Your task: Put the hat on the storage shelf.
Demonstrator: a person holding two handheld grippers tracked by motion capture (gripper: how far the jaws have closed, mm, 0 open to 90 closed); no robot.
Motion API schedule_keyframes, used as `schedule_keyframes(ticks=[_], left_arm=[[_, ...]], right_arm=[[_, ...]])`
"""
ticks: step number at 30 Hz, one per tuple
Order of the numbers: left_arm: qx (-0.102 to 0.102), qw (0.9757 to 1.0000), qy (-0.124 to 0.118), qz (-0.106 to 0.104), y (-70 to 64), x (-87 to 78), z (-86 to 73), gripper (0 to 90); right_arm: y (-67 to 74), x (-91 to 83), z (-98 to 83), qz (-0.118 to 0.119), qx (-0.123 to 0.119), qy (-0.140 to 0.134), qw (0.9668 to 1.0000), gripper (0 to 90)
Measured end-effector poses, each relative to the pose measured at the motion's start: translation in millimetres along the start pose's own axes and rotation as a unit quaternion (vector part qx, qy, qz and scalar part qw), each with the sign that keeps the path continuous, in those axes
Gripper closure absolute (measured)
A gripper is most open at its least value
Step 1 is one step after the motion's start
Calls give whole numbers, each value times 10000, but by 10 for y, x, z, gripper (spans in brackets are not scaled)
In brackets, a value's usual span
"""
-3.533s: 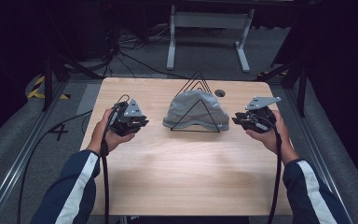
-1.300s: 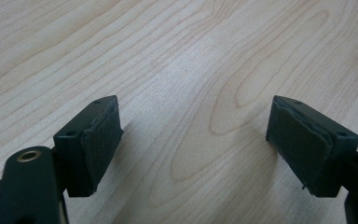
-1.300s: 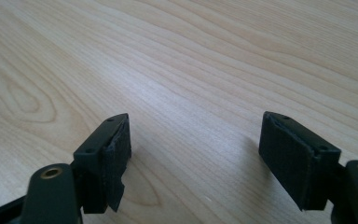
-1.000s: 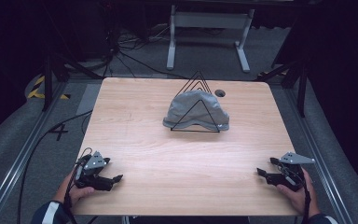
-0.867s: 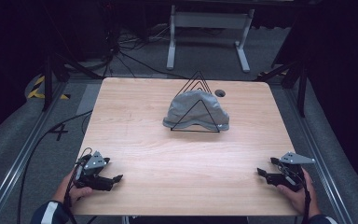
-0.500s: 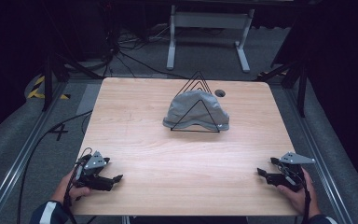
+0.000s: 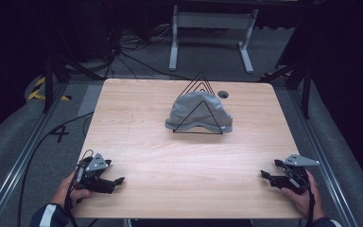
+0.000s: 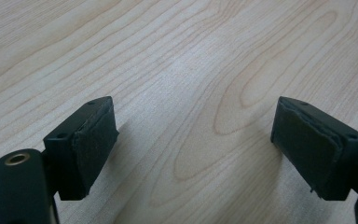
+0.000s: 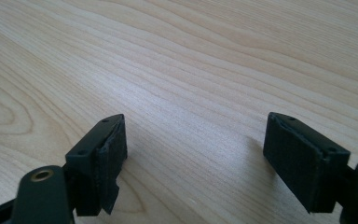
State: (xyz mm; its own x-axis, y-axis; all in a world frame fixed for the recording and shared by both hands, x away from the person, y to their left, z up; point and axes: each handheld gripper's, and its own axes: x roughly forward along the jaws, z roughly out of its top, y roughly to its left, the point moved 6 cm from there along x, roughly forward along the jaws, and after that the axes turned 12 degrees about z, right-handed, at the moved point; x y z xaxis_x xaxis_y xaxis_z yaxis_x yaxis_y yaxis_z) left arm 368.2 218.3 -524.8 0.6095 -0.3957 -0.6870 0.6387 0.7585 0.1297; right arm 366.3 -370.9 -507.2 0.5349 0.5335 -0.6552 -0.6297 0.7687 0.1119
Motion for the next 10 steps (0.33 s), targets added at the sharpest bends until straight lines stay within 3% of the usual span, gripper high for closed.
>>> schedule_keyframes(ticks=[10], left_arm=[[85, 10000, -14, 21, 15, 7, 8, 137]], right_arm=[[0, 1, 1, 3, 7, -4, 10000, 217]])
